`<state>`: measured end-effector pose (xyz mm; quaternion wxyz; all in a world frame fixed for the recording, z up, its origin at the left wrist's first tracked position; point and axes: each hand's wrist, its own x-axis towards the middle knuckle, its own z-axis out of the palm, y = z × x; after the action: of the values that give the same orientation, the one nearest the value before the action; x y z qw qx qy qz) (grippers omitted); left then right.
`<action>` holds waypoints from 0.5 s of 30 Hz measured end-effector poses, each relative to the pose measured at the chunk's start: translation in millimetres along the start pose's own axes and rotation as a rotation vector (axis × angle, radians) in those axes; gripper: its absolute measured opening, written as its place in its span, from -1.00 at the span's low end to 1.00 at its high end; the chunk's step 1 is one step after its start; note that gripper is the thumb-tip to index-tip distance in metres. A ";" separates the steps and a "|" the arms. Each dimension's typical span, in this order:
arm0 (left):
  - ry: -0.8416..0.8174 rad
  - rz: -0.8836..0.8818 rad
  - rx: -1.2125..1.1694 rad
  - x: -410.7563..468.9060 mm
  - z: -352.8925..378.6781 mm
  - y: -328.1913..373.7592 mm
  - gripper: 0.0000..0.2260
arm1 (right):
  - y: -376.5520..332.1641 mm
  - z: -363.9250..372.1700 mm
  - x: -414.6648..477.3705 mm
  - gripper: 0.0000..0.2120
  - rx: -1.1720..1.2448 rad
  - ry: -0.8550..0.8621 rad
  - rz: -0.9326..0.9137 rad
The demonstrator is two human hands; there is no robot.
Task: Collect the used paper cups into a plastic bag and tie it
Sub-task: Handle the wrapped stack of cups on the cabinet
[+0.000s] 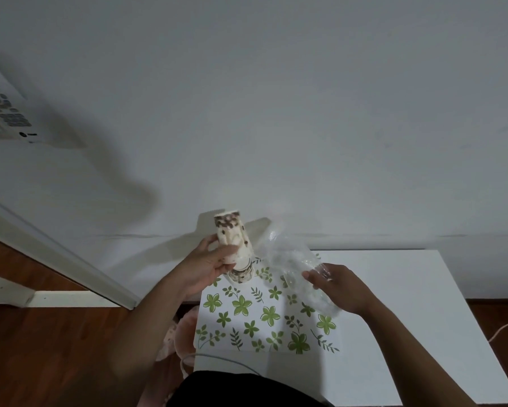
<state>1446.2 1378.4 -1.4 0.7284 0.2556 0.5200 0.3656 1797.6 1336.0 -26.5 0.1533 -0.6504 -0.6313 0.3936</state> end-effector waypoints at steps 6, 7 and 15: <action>0.158 0.279 0.566 5.9 8.5 -12.2 -0.36 | 2.7 -1.1 -0.6 -0.52 0.030 0.009 0.034; 0.194 0.301 0.601 9.2 7.3 -17.4 -0.35 | 4.3 -1.7 -0.7 -0.52 0.033 0.013 0.038; 0.263 0.231 0.838 25.7 -6.7 -59.7 -0.25 | 4.3 -5.3 -4.1 -0.54 -0.009 0.061 0.054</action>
<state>1460.7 1362.9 -63.2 0.4442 0.5360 0.6794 0.2319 1804.8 1333.0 -24.8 0.1589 -0.6797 -0.6101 0.3748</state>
